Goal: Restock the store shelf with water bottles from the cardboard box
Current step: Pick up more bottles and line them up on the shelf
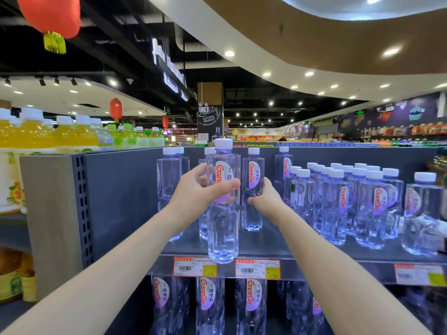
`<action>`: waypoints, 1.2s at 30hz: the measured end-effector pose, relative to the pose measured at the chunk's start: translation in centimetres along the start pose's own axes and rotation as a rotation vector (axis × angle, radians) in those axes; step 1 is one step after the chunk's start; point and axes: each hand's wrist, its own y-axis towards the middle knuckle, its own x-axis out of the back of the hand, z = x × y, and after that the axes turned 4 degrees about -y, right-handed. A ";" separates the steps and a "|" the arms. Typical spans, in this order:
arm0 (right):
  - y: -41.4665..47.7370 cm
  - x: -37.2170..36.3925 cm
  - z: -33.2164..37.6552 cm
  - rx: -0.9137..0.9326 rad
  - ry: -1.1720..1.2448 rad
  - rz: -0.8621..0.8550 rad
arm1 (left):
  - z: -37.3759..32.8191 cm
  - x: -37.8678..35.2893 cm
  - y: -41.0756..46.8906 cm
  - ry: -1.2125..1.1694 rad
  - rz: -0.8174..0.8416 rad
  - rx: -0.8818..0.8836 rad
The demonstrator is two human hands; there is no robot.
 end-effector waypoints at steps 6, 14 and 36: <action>0.7 0.1 0.0 -0.015 -0.012 0.031 | 0.0 -0.4 0.5 0.013 0.029 -0.014; -4.6 1.3 2.9 -0.032 0.134 -0.163 | 1.0 -1.9 2.1 0.036 -0.006 0.007; -7.2 3.6 -0.8 0.239 0.160 0.097 | 6.0 -6.0 4.0 0.059 0.058 0.137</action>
